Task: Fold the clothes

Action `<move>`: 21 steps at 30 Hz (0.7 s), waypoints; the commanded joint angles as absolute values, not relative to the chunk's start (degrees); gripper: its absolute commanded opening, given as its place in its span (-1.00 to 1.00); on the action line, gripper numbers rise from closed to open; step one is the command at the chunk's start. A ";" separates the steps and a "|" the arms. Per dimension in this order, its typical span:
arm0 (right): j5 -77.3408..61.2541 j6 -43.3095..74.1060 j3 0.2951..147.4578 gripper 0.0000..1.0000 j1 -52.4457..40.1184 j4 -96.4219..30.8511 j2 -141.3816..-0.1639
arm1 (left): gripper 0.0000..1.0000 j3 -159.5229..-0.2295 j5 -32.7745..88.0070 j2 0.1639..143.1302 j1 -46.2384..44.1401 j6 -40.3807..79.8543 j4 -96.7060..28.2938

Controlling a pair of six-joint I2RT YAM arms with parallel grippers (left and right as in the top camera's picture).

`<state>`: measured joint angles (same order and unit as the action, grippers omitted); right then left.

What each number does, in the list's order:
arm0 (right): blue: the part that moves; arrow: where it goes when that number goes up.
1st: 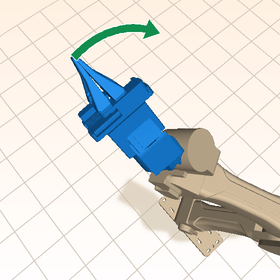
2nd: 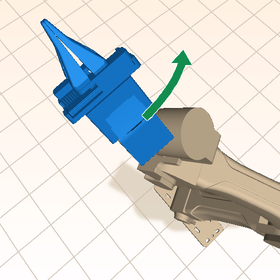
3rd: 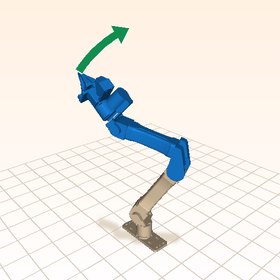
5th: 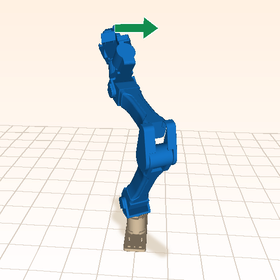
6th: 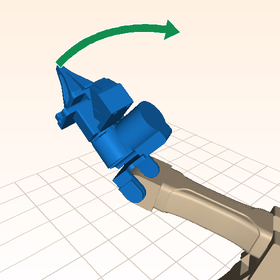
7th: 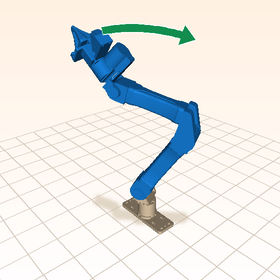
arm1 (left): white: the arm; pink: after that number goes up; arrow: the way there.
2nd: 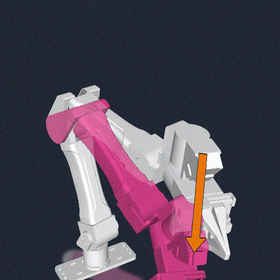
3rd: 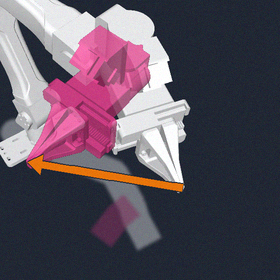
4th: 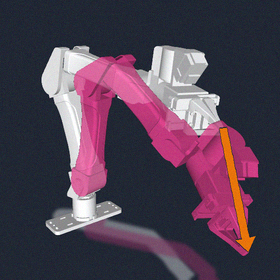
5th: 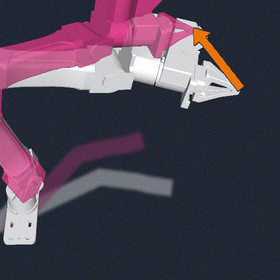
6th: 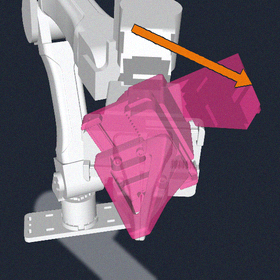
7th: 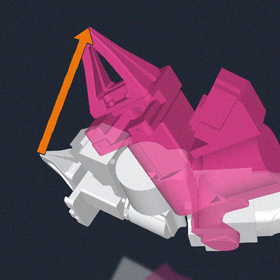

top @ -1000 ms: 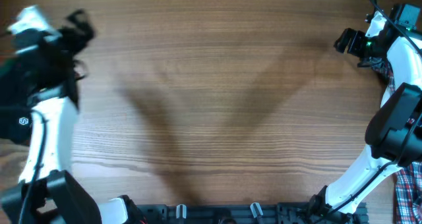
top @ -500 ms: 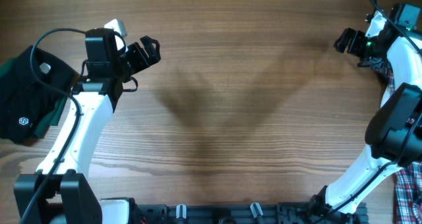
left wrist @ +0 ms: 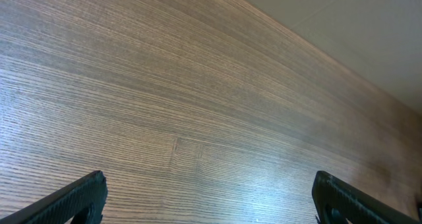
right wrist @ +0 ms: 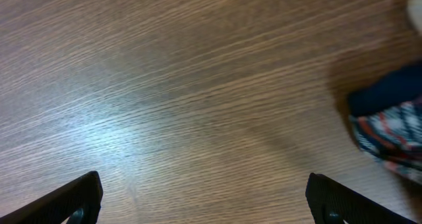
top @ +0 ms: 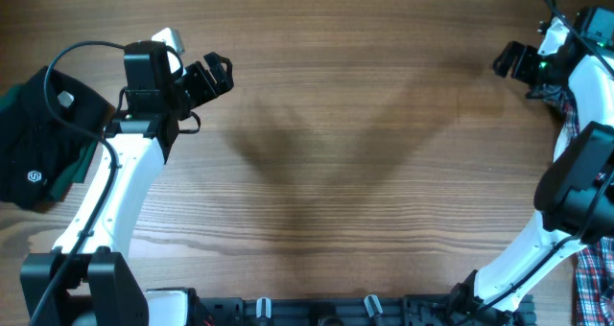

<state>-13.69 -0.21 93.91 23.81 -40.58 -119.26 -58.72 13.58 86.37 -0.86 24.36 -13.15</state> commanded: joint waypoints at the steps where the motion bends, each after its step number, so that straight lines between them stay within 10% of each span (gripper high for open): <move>1: -14.15 0.16 94.37 0.99 25.61 -39.55 -118.63 | 0.99 -58.50 13.67 86.59 -1.02 24.47 -13.15; 7: -13.93 0.16 94.00 1.00 21.02 -39.62 -118.28 | 0.99 -58.50 13.67 86.59 -1.02 24.47 -13.17; 21: -6.28 -13.32 94.02 0.99 -31.97 -38.24 -91.74 | 0.99 -58.50 13.67 86.59 -1.02 24.47 -13.15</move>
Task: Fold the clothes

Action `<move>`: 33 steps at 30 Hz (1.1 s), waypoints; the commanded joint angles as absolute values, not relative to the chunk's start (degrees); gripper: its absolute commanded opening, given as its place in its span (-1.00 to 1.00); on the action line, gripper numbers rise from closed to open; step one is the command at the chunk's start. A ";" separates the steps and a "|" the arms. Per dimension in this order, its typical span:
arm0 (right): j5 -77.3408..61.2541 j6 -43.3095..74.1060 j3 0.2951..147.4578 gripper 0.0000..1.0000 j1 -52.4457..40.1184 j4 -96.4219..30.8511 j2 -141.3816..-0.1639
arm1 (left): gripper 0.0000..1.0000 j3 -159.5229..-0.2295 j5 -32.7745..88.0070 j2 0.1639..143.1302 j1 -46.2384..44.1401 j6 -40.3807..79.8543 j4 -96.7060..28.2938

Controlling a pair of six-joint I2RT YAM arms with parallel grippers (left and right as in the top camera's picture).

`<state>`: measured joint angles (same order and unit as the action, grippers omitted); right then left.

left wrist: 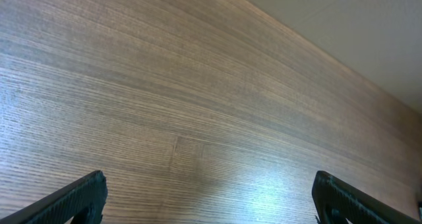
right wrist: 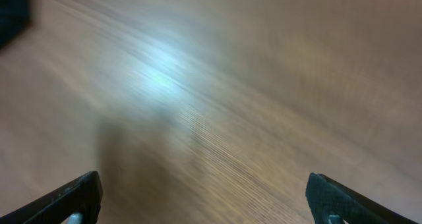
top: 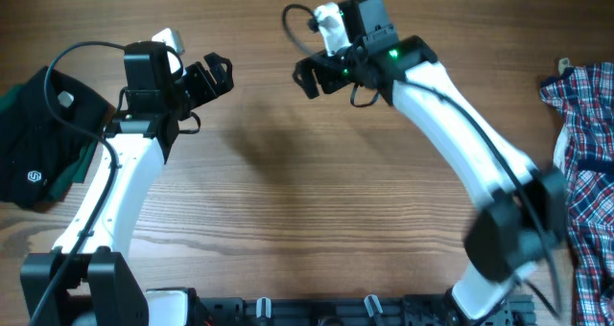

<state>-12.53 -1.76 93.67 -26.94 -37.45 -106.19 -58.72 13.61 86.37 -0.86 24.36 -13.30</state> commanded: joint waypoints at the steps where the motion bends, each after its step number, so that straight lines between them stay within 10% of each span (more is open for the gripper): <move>1: -5.41 -20.40 94.02 0.99 -34.30 -39.29 -86.17 | 0.99 -58.50 13.67 86.59 -1.02 24.49 -13.15; 16: -11.35 -34.30 49.41 0.99 -27.62 -36.64 -13.23 | 0.99 -58.50 13.67 86.59 -1.02 24.47 -13.17; 24: -16.56 -29.58 11.31 1.00 -20.64 9.78 -8.91 | 0.99 -58.50 13.67 86.59 -1.02 24.47 -13.17; 33: -13.93 -16.84 6.98 0.99 -14.48 11.53 -3.14 | 1.00 -58.50 13.67 86.59 -1.02 24.49 -13.15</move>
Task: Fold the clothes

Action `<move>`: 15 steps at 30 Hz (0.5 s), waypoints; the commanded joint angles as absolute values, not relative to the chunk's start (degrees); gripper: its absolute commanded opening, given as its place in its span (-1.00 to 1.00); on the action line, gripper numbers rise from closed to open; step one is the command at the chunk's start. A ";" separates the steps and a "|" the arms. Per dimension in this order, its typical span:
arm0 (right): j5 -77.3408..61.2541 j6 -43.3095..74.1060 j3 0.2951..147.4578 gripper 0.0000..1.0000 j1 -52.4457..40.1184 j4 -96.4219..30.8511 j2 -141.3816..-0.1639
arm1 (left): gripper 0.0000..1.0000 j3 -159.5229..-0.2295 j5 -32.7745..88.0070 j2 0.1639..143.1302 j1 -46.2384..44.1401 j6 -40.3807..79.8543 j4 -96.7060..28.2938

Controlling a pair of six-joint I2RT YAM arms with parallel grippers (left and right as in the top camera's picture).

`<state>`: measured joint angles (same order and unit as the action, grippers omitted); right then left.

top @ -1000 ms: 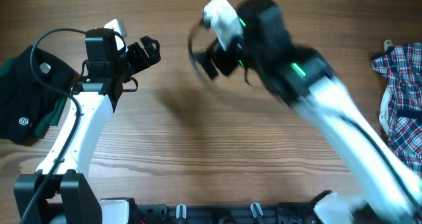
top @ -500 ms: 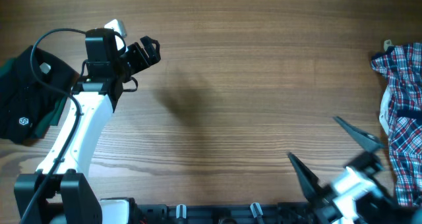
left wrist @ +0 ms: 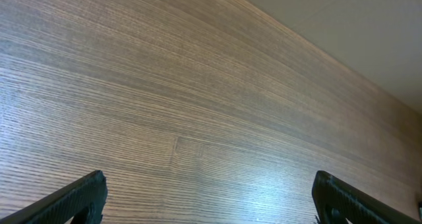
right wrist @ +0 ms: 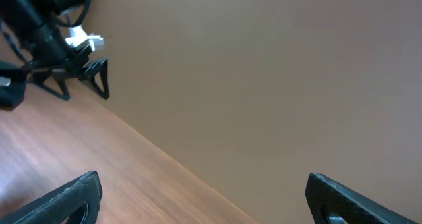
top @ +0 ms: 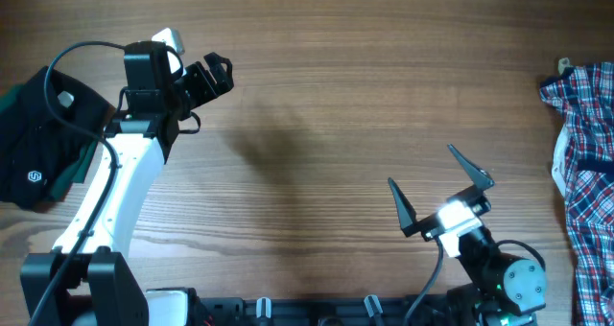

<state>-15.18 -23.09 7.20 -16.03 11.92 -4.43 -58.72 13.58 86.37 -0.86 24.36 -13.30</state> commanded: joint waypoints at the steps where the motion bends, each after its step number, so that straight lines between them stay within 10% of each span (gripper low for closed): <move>1: -13.56 -15.66 6.98 0.99 -13.63 11.03 -3.14 | 0.99 -58.50 13.67 86.59 -1.02 24.47 -13.15; 15: -14.68 -13.96 0.30 1.00 -10.57 8.97 -0.21 | 1.00 -58.50 13.67 86.59 -1.02 24.47 -13.17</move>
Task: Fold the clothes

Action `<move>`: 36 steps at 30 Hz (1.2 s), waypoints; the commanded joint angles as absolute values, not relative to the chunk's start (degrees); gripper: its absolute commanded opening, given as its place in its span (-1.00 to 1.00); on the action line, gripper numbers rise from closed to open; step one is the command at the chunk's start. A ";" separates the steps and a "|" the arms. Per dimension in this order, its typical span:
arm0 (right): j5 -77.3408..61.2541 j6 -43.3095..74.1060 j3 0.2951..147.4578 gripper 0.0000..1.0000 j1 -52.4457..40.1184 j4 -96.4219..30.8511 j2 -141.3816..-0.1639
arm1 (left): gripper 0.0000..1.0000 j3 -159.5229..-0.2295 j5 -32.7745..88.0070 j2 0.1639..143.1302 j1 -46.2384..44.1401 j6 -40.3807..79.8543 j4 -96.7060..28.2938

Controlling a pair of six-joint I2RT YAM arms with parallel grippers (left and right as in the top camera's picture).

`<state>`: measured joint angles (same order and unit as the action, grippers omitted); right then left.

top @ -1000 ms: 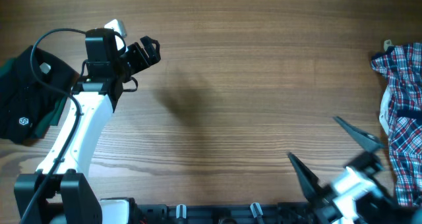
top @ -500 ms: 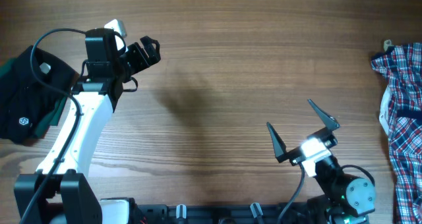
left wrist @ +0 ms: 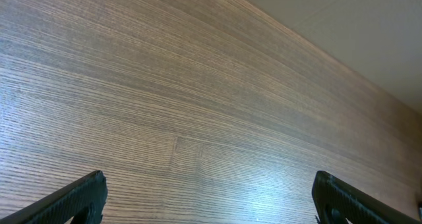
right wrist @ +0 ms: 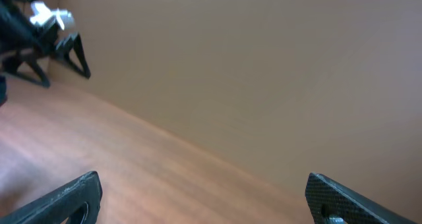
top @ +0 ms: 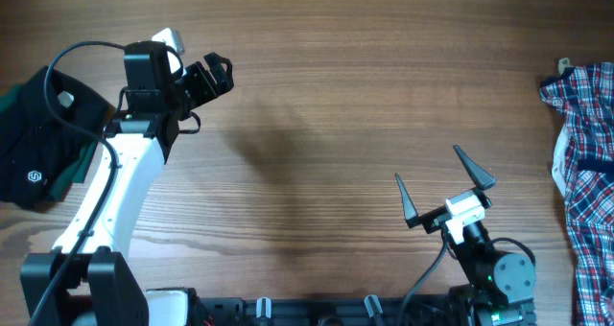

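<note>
Dark black and green clothes [top: 38, 149] lie bunched at the table's left edge. A plaid shirt [top: 587, 163] lies crumpled at the right edge. My left gripper [top: 217, 70] hangs open over bare wood [left wrist: 198, 118] at the upper left, right of the dark clothes, with nothing between its fingers [left wrist: 82, 197]. My right gripper [top: 436, 184] is open and empty at the near edge, its arm folded back over its base. The right wrist view looks across the table, its fingers [right wrist: 343, 197] wide apart.
The wooden table [top: 317, 96] lies between the two heaps. The left arm [top: 115, 192] stretches from the near left corner past the dark clothes. A plain wall [right wrist: 264, 66] stands beyond the table's far edge. Both arm bases sit along the near edge.
My right gripper has shifted slightly right at the near edge and its wrist view has tilted a little. The left arm and both heaps of clothes are unchanged.
My right gripper was open at the far right corner, beside the plaid shirt. Then it was over the upper middle of the table, near the left gripper. Later it was folded back at the near edge, where it remains. The left gripper stayed open and still.
</note>
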<state>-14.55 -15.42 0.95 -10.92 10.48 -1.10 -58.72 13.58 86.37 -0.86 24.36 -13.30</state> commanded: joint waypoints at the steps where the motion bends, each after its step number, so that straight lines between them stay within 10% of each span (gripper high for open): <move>1: -14.68 -13.98 0.30 0.99 -10.57 8.10 -0.21 | 0.99 -58.50 13.67 86.59 -1.02 24.49 -13.17; 36: -14.66 -13.98 0.32 1.00 -10.57 1.23 -1.02 | 1.00 -51.66 13.43 80.58 -1.02 24.45 -18.09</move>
